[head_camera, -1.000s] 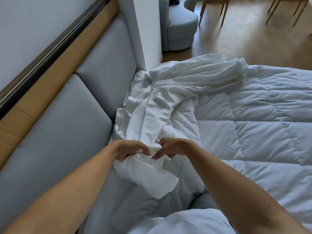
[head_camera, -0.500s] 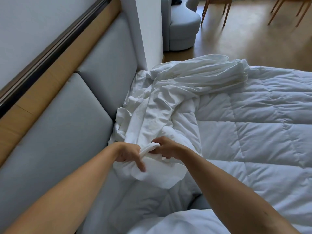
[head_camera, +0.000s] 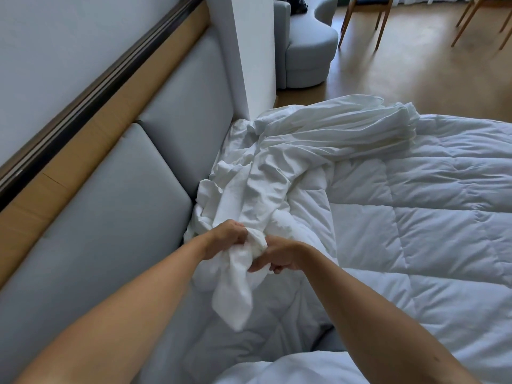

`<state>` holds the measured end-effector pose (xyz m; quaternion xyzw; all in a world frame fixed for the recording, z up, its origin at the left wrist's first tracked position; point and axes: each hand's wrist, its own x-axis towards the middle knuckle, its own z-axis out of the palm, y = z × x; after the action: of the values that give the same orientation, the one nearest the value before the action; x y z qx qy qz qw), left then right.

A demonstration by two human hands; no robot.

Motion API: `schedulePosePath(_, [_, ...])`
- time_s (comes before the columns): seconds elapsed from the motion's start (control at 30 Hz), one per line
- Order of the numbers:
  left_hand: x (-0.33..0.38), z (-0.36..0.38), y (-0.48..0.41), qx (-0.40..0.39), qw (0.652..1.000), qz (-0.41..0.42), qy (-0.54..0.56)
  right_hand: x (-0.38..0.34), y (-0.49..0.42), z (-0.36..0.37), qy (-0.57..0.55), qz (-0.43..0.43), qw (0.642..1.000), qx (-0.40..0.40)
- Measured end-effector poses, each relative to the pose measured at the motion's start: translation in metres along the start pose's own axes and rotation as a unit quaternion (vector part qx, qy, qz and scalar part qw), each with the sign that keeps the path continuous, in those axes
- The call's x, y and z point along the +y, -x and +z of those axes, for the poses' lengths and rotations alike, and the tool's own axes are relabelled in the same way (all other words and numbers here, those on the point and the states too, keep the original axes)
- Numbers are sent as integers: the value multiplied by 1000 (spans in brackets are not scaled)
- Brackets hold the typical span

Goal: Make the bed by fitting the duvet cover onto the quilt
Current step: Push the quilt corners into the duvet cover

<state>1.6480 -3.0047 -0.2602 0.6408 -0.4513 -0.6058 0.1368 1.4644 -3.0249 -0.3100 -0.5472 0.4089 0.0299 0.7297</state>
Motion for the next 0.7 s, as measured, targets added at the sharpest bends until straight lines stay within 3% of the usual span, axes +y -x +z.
schedulePosePath(0.17, [-9, -16, 11, -156, 964, -118, -181, 2, 3, -8, -28, -24, 999, 39])
schedulePosePath(0.27, [-13, -13, 14, -142, 940, -89, -296, 2, 0, -4, -63, -19, 997, 35])
schedulePosePath(0.33, [-17, -13, 16, -123, 960, -72, -242, 5, -1, -1, -117, -6, 993, 35])
schedulePosePath(0.43, [-14, -18, 18, -57, 997, -30, -54, 12, 2, -2, -171, -7, 985, -18])
schedulePosePath(0.53, [-4, -13, 9, 38, 998, 36, -37, 9, 7, -1, -113, -8, 989, -91])
schedulePosePath(0.63, [5, -2, 2, 77, 995, 51, -38, 0, 7, 1, -33, -19, 998, -43])
schedulePosePath(0.7, [9, -5, 6, 33, 999, 21, -24, -2, 6, -2, -104, -38, 994, 11])
